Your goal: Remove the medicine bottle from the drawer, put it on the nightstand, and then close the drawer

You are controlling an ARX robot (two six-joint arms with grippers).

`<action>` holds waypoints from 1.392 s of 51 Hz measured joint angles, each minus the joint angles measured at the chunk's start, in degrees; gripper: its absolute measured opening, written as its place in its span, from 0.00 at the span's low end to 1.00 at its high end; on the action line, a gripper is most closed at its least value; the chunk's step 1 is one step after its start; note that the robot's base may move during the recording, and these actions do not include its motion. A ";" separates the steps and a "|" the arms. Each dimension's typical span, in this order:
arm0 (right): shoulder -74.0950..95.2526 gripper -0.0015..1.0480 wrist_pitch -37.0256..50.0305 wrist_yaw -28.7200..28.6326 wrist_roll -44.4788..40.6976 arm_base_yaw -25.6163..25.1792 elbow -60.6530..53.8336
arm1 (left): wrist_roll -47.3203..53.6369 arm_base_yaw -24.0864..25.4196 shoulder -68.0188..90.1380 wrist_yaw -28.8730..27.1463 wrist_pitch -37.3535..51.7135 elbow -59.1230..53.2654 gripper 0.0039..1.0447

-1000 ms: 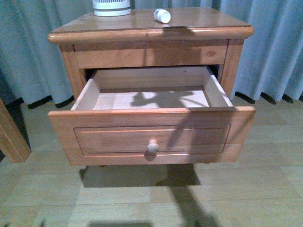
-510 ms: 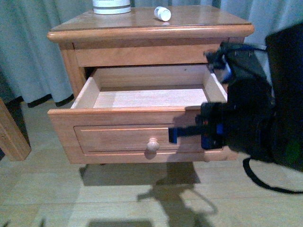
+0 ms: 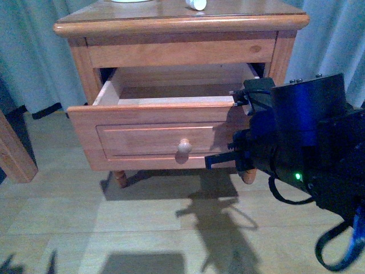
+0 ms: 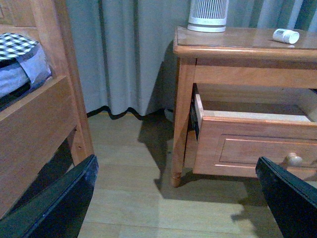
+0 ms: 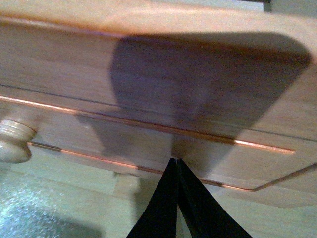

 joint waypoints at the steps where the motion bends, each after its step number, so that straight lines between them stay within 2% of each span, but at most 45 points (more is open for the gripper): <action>1: 0.39 0.03 -0.09 0.00 -0.15 -0.17 0.52 | 0.00 0.00 0.00 0.00 0.00 0.00 0.94; 23: 10.32 0.03 -6.14 -4.17 -11.19 -2.45 21.29 | 0.00 0.00 0.00 0.00 0.00 0.00 0.94; 38: 18.16 0.03 -14.71 -7.65 -18.62 -4.39 37.42 | 0.00 0.00 0.00 0.00 0.00 0.00 0.94; 50: 20.61 0.03 -17.42 -9.64 -22.64 -5.35 42.86 | 0.00 0.00 0.00 0.00 0.00 0.00 0.94; 71: 21.62 0.03 -17.64 -10.73 -25.77 -5.46 44.98 | 0.00 0.00 0.00 0.00 0.00 0.00 0.94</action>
